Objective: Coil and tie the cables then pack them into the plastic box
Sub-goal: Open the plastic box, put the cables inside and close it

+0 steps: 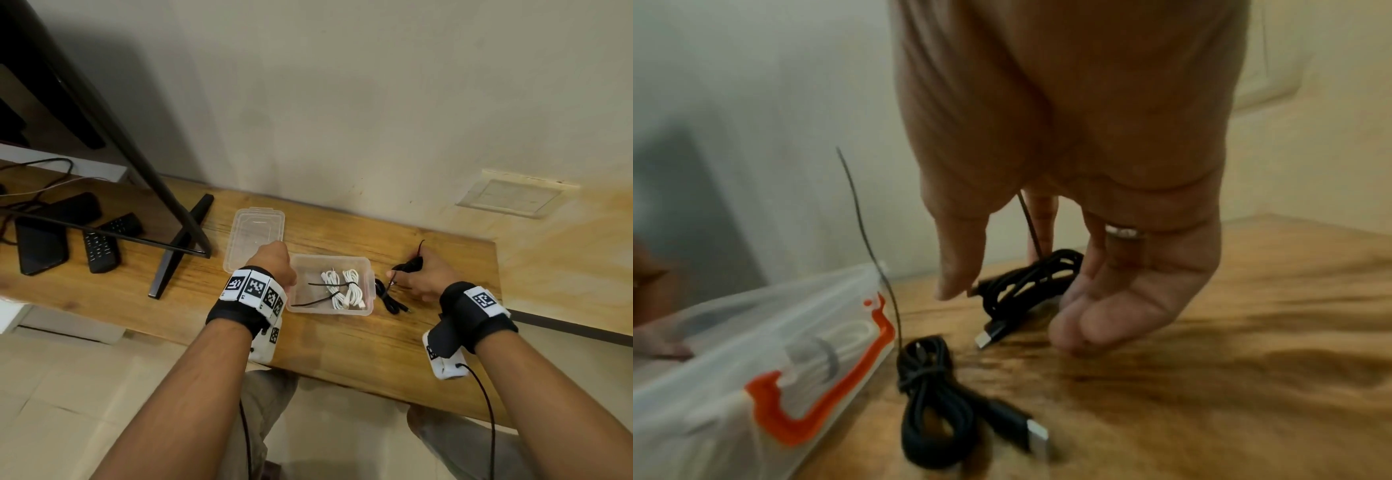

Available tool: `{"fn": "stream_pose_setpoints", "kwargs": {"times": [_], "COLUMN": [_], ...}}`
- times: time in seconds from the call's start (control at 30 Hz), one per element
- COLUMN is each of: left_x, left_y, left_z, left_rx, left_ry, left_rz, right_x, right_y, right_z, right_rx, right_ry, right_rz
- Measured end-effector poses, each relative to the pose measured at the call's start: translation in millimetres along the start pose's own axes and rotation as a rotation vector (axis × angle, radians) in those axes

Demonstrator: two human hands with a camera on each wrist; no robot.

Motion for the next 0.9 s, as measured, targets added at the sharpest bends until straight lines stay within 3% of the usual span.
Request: {"fn": "stream_pose_setpoints", "kwargs": {"times": [0.1,0.2,0.27,0.33,0.4,0.5,0.63,0.83,0.9], "left_x": [3,20,35,44,46,40,41,42,44], "left_y": [1,4,8,15,20,28,39,42,43], "left_z": [1,0,3,13,27,47,55,43,37], "left_rx": [0.013,0.027,-0.011,-0.111,-0.232,-0.395,-0.476,-0.402,-0.368], "left_ry": [-0.020,0.009,0.081,0.203,0.358,0.609,0.877,0.915,0.922], "left_rz": [0.025,0.218,0.409,0.527,0.504,0.343,0.240,0.241,0.250], "right_x": [-2,5,15,25,24,3,-29,-41,-34], "right_y": [-4,-7,-6,6,29,71,102,98,94], "right_z": [3,6,-7,-31,-58,-93,-109,-102,-98], "right_rx": [0.052,0.014,0.123,0.359,0.555,0.696,0.682,0.578,0.591], "right_ry": [-0.043,-0.170,-0.159,-0.160,-0.236,-0.389,-0.469,-0.474,-0.429], "right_rz": [0.053,0.103,0.163,0.225,0.203,0.002,-0.232,-0.312,-0.260]}}
Point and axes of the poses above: each hand's wrist, its own y-axis away from the middle knuckle, its own x-axis out of the back of the hand, z = x × y, the point moved 6 cm from there along -y, towards the middle knuckle, and after that the axes turned 15 degrees about -y, right-handed, at the moved point
